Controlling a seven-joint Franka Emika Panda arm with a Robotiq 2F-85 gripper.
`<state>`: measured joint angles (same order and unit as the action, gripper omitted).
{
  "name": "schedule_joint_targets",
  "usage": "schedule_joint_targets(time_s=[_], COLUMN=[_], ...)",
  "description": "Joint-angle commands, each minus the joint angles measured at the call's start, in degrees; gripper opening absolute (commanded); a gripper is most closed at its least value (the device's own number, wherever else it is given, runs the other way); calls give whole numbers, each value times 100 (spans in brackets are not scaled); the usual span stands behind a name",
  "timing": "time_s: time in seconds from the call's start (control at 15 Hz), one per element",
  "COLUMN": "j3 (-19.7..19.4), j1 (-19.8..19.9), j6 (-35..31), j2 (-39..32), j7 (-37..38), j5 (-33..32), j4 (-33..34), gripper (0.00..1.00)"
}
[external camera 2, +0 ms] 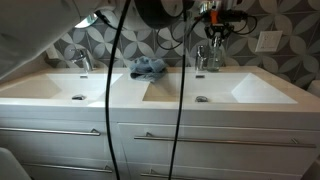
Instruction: Move the clear bottle from the left side of the right tap and move it to the right of the right tap
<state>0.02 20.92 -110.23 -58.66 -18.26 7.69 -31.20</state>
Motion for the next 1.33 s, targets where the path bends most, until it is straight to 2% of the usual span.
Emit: schedule_joint_targets(time_s=[0.0,0.67,0.73,0.8,0.87,1.0,1.07,1.13,1.27], j3=[97,183,191,198,206,221,229,252,270], j1=[41,49,50,51,53,53,53,60,57], j6=[-87,-345,-342,-345,-346,-378,-429,-262,-268], j2=[-152,-258,-257,-258,-258,-257,-250,-506,-560], j7=[-108,-198,-208,-216,-224,-236,-242,-213,-206], j5=[76,87,88,89,90,91,87,47,40], j4=[390,411,407,408,408,410,420,916,1066], gripper=[12,12,20,35,58,67,75,82,96])
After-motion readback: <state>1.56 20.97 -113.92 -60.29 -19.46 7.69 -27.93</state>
